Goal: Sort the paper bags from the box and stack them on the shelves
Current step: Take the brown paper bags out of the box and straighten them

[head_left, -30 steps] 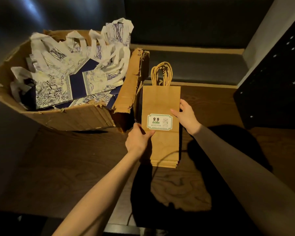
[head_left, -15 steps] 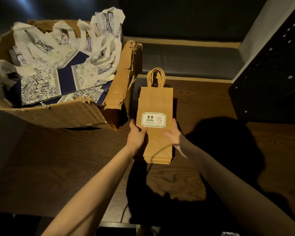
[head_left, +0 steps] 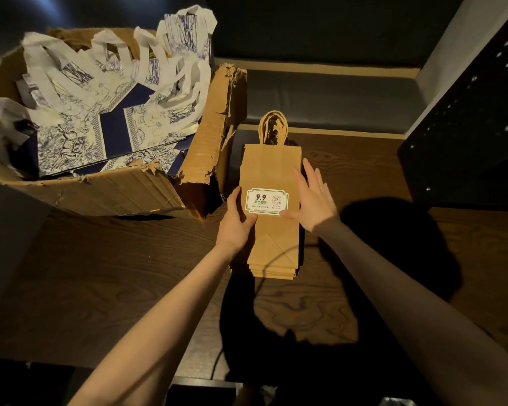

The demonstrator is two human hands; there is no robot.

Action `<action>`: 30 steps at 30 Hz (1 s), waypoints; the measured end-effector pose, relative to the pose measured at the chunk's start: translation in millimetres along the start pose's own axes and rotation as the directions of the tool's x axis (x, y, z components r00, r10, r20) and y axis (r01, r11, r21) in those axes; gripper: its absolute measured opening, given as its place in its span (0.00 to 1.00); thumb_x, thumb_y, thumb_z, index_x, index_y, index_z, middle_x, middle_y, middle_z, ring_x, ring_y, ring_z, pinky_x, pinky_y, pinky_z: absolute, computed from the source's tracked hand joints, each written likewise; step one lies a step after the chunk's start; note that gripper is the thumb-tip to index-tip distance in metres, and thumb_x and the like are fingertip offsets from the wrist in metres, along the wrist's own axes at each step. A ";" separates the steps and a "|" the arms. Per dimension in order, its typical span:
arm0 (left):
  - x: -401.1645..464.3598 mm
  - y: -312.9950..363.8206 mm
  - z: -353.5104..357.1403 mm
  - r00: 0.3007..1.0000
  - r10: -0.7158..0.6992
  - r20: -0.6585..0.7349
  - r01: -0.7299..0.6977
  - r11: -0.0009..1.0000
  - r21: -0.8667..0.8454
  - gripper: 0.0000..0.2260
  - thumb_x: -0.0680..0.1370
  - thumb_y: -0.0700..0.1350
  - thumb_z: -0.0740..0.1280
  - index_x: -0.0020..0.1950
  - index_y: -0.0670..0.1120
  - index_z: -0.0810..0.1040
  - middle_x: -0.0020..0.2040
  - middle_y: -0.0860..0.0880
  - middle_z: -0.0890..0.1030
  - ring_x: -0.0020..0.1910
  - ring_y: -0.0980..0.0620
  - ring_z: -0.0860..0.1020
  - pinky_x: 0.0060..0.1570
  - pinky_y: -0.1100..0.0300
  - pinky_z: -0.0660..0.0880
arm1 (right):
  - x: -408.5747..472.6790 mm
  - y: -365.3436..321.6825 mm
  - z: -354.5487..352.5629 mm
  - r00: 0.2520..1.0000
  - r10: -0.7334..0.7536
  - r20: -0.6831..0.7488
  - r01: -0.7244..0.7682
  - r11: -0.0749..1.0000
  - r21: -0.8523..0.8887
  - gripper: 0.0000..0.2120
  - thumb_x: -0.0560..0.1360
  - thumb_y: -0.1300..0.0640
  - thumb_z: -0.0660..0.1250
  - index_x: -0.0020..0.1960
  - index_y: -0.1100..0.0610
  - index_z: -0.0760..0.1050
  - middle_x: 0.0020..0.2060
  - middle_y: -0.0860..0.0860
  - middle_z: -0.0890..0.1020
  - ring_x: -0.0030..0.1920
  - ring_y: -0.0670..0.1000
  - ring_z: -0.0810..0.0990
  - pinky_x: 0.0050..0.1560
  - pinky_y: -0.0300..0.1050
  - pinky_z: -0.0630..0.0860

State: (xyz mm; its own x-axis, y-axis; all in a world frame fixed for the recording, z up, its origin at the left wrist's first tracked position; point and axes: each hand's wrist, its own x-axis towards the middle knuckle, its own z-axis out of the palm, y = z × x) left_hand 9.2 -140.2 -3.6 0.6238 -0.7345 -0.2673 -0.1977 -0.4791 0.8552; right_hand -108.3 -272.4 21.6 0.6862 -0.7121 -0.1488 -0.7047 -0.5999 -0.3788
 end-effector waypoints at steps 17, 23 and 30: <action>15.5 7.2 -10.7 0.999 -0.019 0.041 0.005 0.949 0.317 0.31 0.77 0.47 0.66 0.76 0.50 0.56 0.70 0.43 0.69 0.69 0.44 0.67 0.65 0.48 0.66 | 28.2 -3.5 -9.0 0.993 -0.028 0.111 0.052 0.976 -0.214 0.54 0.65 0.39 0.74 0.78 0.53 0.45 0.77 0.52 0.49 0.76 0.60 0.51 0.73 0.60 0.56; 14.9 21.3 -20.8 0.998 -0.008 0.065 -0.015 0.940 0.340 0.27 0.78 0.48 0.64 0.75 0.46 0.59 0.70 0.41 0.68 0.68 0.42 0.68 0.64 0.49 0.67 | 18.1 -2.9 -14.7 0.996 0.020 0.085 -0.010 0.994 -0.113 0.50 0.68 0.40 0.72 0.77 0.54 0.47 0.77 0.54 0.50 0.76 0.57 0.51 0.73 0.58 0.56; 9.1 41.7 -36.0 0.989 0.079 0.127 -0.119 0.927 0.357 0.25 0.79 0.47 0.64 0.73 0.43 0.63 0.68 0.40 0.70 0.68 0.43 0.66 0.65 0.52 0.64 | -1.1 -25.5 -36.0 0.980 0.170 -0.107 -0.174 0.984 -0.035 0.25 0.77 0.44 0.61 0.70 0.53 0.64 0.65 0.53 0.72 0.63 0.55 0.73 0.59 0.52 0.71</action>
State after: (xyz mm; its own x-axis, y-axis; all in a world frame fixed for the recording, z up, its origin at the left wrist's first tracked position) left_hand 33.9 -149.6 45.6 0.5053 -0.8249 -0.2535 -0.5274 -0.5277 0.6659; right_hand -97.5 -269.4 64.3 0.5334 -0.8383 -0.1126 -0.8194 -0.4792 -0.3146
